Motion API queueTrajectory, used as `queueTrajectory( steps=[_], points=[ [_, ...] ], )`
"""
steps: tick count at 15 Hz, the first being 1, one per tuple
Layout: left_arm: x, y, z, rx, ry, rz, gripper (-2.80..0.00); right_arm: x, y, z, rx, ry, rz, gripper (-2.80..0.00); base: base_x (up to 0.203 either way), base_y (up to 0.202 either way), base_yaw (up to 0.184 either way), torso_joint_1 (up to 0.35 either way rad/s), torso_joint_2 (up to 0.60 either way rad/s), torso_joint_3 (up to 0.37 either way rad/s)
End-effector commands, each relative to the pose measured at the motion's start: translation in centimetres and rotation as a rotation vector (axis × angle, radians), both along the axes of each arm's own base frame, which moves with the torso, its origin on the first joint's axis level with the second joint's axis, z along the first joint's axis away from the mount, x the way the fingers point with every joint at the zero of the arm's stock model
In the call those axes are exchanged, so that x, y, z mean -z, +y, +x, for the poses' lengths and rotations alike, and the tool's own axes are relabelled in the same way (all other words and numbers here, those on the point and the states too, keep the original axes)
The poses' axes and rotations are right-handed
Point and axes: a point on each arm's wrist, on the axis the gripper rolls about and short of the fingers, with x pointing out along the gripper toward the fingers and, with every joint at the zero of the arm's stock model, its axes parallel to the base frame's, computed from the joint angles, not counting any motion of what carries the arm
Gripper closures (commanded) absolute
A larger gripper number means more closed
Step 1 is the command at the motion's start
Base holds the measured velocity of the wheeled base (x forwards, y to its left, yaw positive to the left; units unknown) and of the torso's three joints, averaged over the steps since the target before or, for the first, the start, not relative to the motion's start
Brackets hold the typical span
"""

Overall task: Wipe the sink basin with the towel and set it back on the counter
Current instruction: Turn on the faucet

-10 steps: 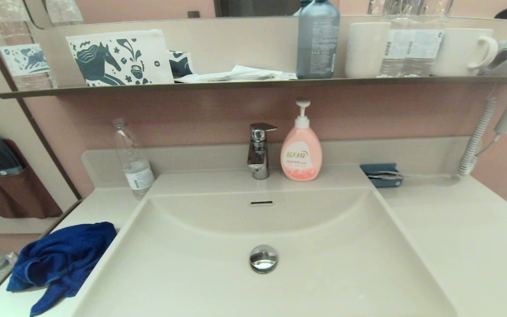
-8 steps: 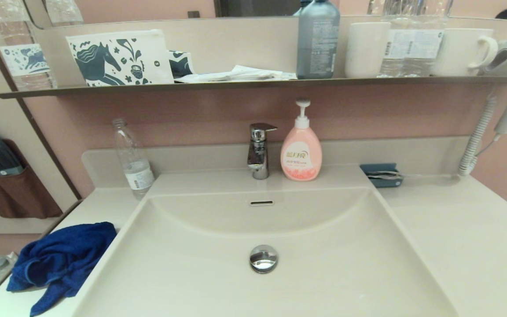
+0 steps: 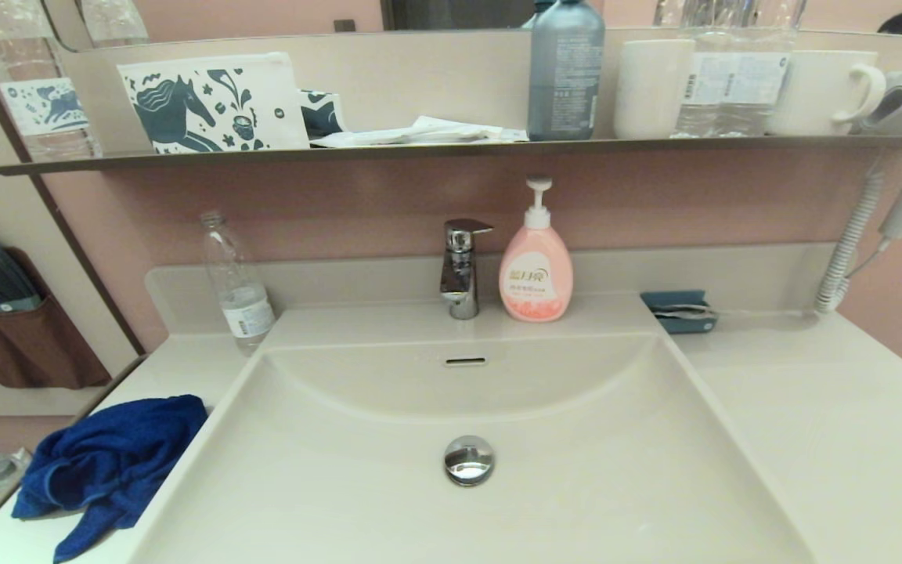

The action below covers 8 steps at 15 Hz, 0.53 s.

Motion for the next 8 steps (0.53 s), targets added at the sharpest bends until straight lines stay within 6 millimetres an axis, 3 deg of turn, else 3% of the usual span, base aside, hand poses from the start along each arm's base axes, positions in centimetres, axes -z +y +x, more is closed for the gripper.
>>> queueTrajectory(
  steps=[1, 3, 8],
  points=[
    [0.0, 0.0, 0.0, -0.002, 0.0, 0.0, 0.0, 0.0, 0.0, 0.0, 0.002, 0.003, 0.0, 0.0, 0.0, 0.0, 0.0, 0.0, 0.0, 0.0],
    [0.0, 0.0, 0.0, 0.0, 0.0, 0.0, 0.0, -0.5, 0.0, -0.2, -0.004, -0.013, -0.003, 0.0, 0.0, 0.0, 0.0, 0.0, 0.0, 0.0],
    [0.0, 0.0, 0.0, -0.002, 0.0, 0.0, 0.0, -5.3, 0.0, -0.7, -0.02, -0.017, 0.002, 0.0, 0.0, 0.0, 0.0, 0.0, 0.0, 0.0]
  ],
)
